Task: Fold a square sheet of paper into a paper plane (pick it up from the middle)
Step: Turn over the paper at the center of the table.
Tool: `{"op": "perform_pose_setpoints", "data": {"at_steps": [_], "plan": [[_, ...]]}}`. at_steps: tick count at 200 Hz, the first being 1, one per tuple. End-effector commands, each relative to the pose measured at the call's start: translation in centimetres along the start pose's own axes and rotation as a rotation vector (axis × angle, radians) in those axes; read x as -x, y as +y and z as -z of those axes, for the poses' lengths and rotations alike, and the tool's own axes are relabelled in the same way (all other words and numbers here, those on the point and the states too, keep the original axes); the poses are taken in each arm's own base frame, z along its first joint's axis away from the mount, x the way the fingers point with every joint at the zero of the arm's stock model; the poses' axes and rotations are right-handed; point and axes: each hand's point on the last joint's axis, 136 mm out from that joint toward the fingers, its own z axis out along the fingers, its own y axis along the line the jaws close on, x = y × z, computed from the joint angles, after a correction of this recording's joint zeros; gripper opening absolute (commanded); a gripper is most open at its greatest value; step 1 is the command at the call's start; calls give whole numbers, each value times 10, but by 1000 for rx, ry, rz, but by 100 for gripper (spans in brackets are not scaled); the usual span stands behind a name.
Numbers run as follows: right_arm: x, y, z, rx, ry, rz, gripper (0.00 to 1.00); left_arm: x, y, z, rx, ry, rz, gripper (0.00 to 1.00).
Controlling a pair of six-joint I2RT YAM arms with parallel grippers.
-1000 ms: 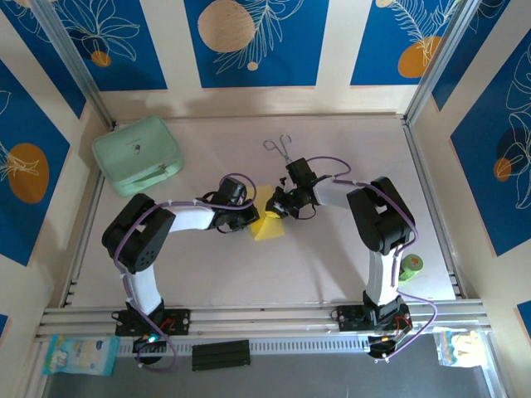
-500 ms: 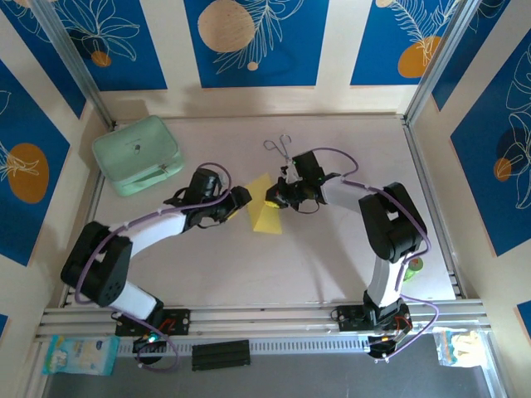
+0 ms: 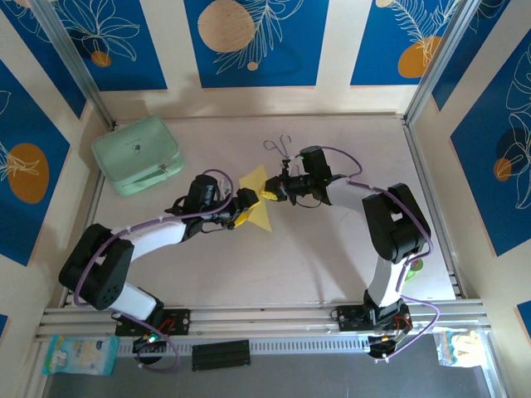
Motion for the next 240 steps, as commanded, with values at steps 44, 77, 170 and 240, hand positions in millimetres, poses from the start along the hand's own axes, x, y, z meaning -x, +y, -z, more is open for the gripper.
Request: {"op": "perform_pose_setpoints", "data": {"at_steps": [44, 77, 170, 240], "plan": [[-10, 6, 8, 45, 41, -26, 4, 2, -16, -5, -81, 4, 6, 64], [-9, 0, 12, 34, 35, -35, 5, 3, -9, -4, -46, -8, 15, 50], [-8, -7, 12, 13, 34, -36, 7, 3, -1, -6, -17, -8, 38, 25], [0, -20, 27, -90, -38, -19, 25, 5, 7, -5, 23, -7, 25, 7]]}}
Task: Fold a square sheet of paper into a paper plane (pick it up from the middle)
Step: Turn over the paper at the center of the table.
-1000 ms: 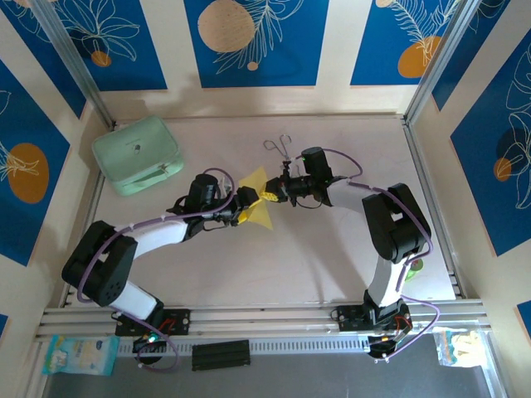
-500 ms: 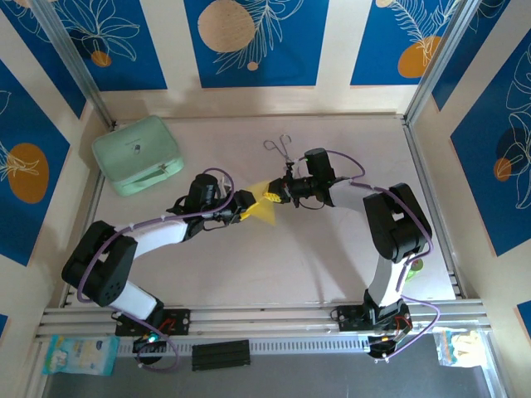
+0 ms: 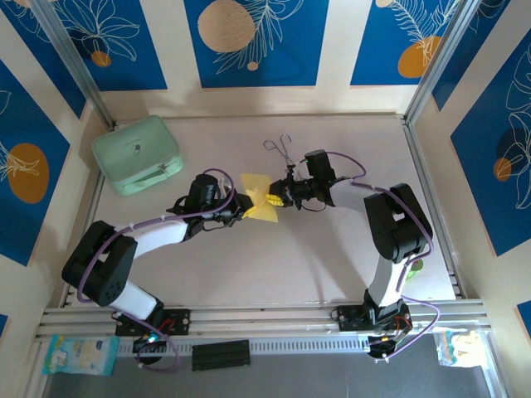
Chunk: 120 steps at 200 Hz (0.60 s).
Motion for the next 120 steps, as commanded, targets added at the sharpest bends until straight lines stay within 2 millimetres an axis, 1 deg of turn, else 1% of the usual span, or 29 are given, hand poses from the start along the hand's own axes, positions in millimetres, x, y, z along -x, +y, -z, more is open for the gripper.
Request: {"op": "perform_pose_setpoints", "data": {"at_steps": [1, 22, 48, 63, 67, 69, 80, 83, 86, 92, 94, 100, 102, 103, 111, 114, 120], "plan": [[2, 4, 17, -42, -42, 31, 26, 2, 9, -1, 46, 2, -13, 7], [8, -5, 27, -105, -96, 35, 38, 2, 15, 2, 97, 6, -49, 5], [15, -12, 44, -174, -166, 59, 48, 3, 27, 12, 229, 14, -133, 6], [19, -14, 52, -208, -197, 71, 49, 4, 33, 21, 325, 26, -196, 6], [20, -14, 53, -215, -202, 77, 50, 6, 33, 24, 354, 29, -213, 6], [20, -15, 54, -220, -205, 75, 50, 5, 37, 26, 374, 33, -219, 6], [21, -16, 57, -241, -215, 80, 50, 8, 38, 35, 444, 40, -269, 7], [21, -17, 57, -246, -216, 81, 50, 8, 43, 38, 474, 46, -278, 7], [22, -17, 58, -248, -219, 84, 50, 9, 42, 40, 493, 48, -293, 7], [22, -17, 58, -253, -221, 84, 50, 11, 45, 46, 542, 50, -319, 7], [22, -17, 58, -254, -222, 85, 50, 13, 43, 48, 551, 48, -329, 7], [22, -18, 59, -259, -225, 84, 50, 15, 47, 54, 600, 50, -355, 7], [22, -19, 59, -261, -226, 82, 50, 17, 44, 56, 612, 47, -370, 7], [22, -18, 59, -261, -227, 82, 50, 16, 47, 57, 625, 51, -373, 7], [22, -19, 60, -265, -230, 81, 50, 20, 50, 67, 695, 54, -407, 7], [22, -20, 60, -268, -234, 81, 50, 23, 47, 70, 713, 49, -419, 7], [23, -21, 61, -273, -239, 79, 50, 26, 50, 76, 765, 49, -451, 7]]}}
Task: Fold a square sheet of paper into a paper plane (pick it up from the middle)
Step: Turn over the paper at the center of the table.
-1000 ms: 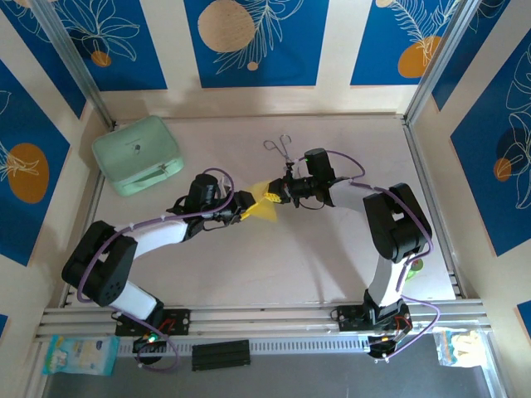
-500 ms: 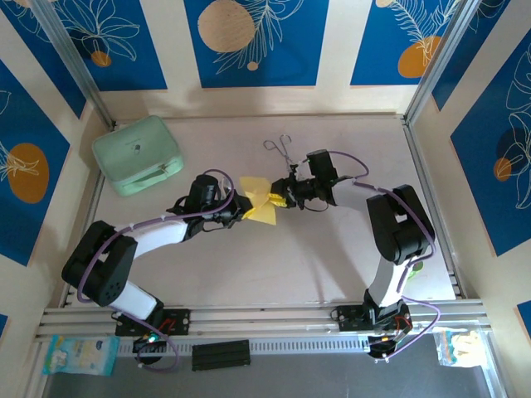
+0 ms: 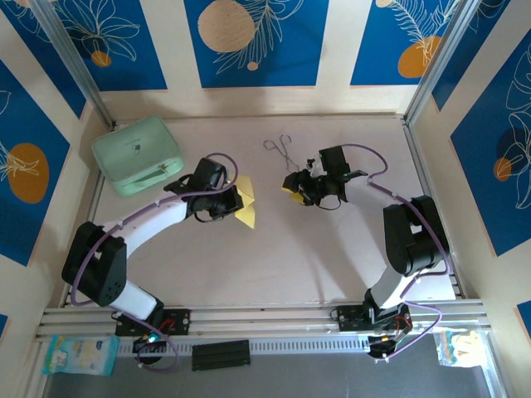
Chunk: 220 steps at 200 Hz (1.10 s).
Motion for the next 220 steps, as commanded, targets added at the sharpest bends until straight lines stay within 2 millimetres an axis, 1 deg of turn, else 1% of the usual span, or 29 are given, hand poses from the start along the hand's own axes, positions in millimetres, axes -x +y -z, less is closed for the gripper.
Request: {"op": "perform_pose_setpoints", "data": {"at_steps": [1, 7, 12, 28, 33, 54, 79, 93, 103, 118, 131, 139, 147, 159, 178, 188, 200, 220], "plan": [[2, 0, 10, -39, -27, 22, 50, -7, 46, 24, 307, 60, -166, 7], [2, -1, 10, -45, -32, 22, 50, -3, 47, 30, 342, 56, -193, 7], [1, -2, 11, -51, -36, 22, 50, -3, 52, 34, 386, 61, -213, 7], [3, -4, 13, -68, -54, 24, 50, 7, 57, 46, 492, 43, -279, 7], [3, -5, 14, -73, -59, 26, 51, 8, 60, 48, 533, 48, -298, 7], [4, -8, 17, -92, -77, 27, 51, 16, 66, 55, 689, 43, -380, 8], [4, -11, 20, -110, -91, 24, 51, 19, 69, 50, 875, 63, -466, 8], [4, -14, 21, -122, -102, 17, 51, 18, 66, 39, 935, 74, -500, 8], [5, -17, 22, -130, -110, 7, 51, 14, 64, 25, 939, 92, -510, 8], [5, -23, 24, -141, -120, -13, 51, 4, 57, 0, 903, 124, -507, 8], [5, -28, 26, -146, -131, -33, 50, -7, 49, -21, 818, 161, -473, 12], [5, -30, 27, -145, -138, -45, 50, -15, 42, -34, 741, 183, -447, 16], [5, -34, 28, -146, -148, -57, 50, -23, 32, -45, 654, 205, -424, 23], [5, -38, 30, -150, -157, -70, 50, -32, 16, -57, 526, 232, -385, 32], [4, -41, 30, -151, -154, -76, 50, -37, -2, -64, 379, 239, -319, 43], [4, -41, 28, -149, -148, -77, 50, -36, -7, -65, 321, 240, -283, 47], [3, -40, 25, -145, -133, -71, 50, -34, -13, -61, 253, 235, -246, 52], [-3, -33, 13, -130, -89, -36, 49, -24, -14, -51, 168, 203, -169, 57]]}}
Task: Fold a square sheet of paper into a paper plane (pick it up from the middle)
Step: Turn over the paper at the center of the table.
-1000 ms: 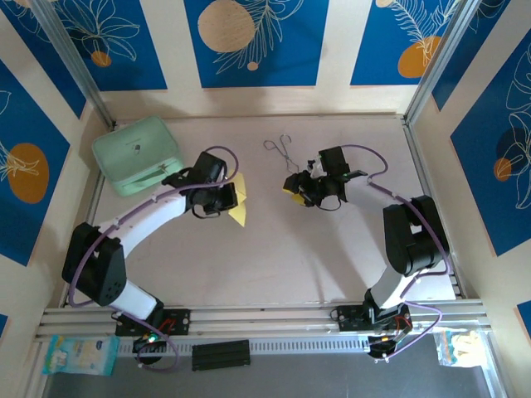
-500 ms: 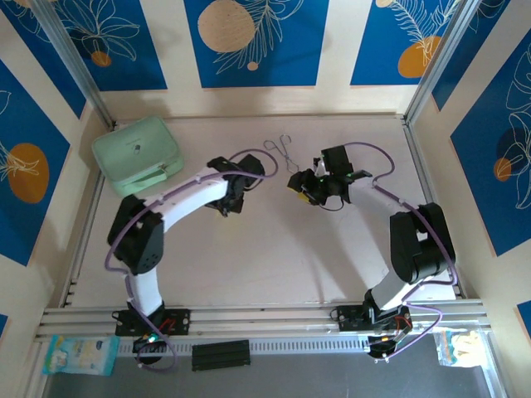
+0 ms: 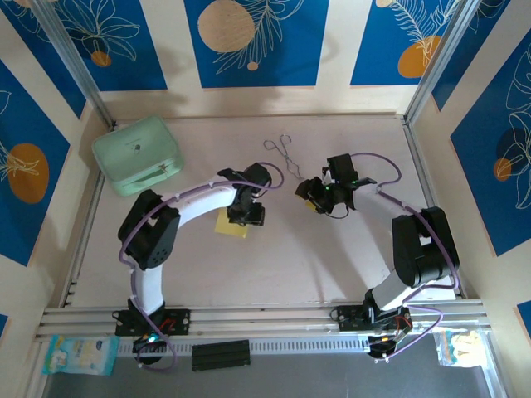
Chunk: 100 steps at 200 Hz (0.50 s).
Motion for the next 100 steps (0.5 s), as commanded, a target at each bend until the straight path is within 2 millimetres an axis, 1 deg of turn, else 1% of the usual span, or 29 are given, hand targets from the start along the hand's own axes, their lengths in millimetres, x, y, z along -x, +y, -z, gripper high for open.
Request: {"op": "perform_pose_setpoints", "data": {"at_steps": [1, 10, 21, 38, 52, 64, 84, 100], "plan": [[-7, 13, -7, 33, 37, 44, 48, 15, -16, 30, -225, -58, 90, 57], [-12, 20, -13, 43, 63, 68, 48, 18, -10, 36, -254, -82, 126, 59], [-23, 29, -22, 56, 105, 107, 46, 21, 2, 42, -272, -114, 175, 62], [-41, 45, -37, 65, 165, 167, 43, 21, 32, 45, -264, -159, 268, 66], [-58, 58, -50, 71, 216, 218, 41, 16, 58, 45, -248, -180, 353, 69], [-74, 70, -60, 85, 260, 270, 39, 12, 79, 46, -237, -200, 426, 75], [-99, 84, -76, 85, 337, 346, 34, 4, 106, 50, -230, -247, 515, 85], [-115, 87, -87, 72, 389, 389, 30, -4, 122, 51, -221, -272, 569, 91]]}}
